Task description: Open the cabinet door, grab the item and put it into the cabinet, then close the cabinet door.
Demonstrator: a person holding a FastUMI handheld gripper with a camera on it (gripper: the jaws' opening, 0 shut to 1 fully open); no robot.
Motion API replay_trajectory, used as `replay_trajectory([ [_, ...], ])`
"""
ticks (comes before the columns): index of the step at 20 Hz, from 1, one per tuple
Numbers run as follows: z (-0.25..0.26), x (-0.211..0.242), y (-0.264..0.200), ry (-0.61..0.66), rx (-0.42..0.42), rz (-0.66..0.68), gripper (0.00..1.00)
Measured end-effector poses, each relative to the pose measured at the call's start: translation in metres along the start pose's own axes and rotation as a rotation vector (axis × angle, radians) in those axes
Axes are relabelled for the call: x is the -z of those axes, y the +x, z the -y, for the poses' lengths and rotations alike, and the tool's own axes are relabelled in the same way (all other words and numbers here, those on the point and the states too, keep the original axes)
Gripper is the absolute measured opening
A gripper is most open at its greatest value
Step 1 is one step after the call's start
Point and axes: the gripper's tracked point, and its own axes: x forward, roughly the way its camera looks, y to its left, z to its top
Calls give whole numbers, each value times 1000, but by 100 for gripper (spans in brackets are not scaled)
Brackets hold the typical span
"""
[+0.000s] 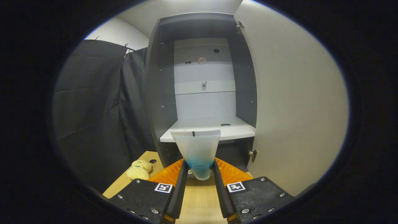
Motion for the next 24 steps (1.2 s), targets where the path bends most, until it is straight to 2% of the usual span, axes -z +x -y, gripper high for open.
replay_trajectory([
  [13,-2,-75,72,36,-31,29,49],
  [19,-8,-91,113,77,-54,-1,49],
  [24,-15,-83,155,99,-63,-56,49],
])
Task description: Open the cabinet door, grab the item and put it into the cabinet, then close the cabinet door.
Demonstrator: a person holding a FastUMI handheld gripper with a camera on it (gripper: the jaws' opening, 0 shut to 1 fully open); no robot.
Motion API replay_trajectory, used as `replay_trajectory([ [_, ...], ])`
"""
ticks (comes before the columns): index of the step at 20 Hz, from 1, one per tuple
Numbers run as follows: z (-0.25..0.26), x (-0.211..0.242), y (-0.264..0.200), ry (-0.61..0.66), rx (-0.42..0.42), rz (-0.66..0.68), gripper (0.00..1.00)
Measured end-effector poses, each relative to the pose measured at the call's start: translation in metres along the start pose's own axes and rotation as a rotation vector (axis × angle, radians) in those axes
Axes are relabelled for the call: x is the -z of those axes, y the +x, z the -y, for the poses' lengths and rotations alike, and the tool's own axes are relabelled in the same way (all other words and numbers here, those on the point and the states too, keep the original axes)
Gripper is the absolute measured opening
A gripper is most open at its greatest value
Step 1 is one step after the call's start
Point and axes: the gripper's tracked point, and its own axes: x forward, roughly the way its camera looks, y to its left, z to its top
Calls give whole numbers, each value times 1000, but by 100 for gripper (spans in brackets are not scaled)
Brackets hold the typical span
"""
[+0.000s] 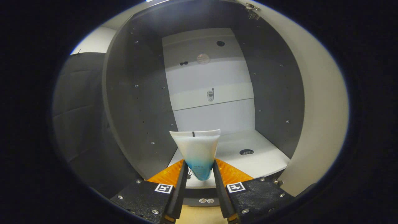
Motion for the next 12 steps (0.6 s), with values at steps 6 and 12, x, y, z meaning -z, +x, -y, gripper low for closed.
replay_trajectory([
  [6,1,23,44,-14,15,-82,49],
  [12,2,32,61,-50,19,-99,51],
])
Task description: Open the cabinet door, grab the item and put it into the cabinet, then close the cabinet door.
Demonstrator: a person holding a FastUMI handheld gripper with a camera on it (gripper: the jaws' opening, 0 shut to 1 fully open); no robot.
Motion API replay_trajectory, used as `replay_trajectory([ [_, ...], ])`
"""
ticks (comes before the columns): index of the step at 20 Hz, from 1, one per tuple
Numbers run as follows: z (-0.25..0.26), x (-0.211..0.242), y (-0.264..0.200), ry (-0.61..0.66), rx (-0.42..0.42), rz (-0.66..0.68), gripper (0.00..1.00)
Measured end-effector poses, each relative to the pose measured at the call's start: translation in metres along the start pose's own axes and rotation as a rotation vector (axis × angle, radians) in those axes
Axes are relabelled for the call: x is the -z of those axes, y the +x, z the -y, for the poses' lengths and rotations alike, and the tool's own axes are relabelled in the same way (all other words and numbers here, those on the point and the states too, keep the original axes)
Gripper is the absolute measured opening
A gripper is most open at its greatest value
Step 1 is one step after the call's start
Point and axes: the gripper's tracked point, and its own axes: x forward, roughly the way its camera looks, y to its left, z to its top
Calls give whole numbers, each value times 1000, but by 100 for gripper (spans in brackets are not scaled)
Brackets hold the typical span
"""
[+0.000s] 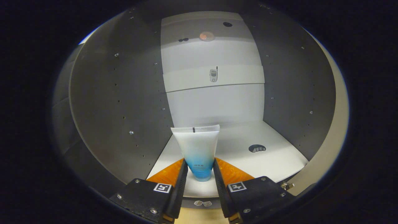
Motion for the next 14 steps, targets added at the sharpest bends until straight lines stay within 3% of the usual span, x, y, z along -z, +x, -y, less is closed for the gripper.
replay_trajectory([
  [6,-1,-16,-30,-66,7,86,94],
  [14,-10,-28,-145,-101,-45,246,94],
])
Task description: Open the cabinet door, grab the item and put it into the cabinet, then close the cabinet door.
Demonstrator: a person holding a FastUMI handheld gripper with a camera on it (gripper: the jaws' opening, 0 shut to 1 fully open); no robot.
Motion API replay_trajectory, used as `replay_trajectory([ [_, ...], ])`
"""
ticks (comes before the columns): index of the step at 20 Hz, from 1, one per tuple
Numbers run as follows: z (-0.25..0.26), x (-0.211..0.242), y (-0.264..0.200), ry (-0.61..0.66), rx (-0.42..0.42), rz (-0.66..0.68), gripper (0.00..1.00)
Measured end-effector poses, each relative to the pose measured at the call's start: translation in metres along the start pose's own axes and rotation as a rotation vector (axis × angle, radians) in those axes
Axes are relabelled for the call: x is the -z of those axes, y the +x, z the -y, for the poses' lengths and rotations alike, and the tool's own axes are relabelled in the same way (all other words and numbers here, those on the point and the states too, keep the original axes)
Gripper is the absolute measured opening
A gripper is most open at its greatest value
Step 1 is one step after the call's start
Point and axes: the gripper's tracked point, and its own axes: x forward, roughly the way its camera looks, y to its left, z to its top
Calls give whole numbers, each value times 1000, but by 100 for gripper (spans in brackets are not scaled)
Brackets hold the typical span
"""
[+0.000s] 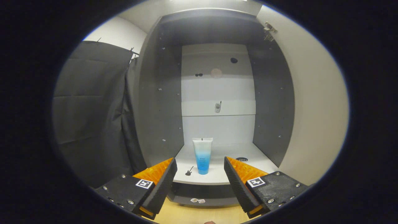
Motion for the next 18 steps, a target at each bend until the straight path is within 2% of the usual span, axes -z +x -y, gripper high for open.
replay_trajectory([
  [11,12,2,-136,-2,-30,47,94],
  [18,37,6,-207,3,0,54,94],
])
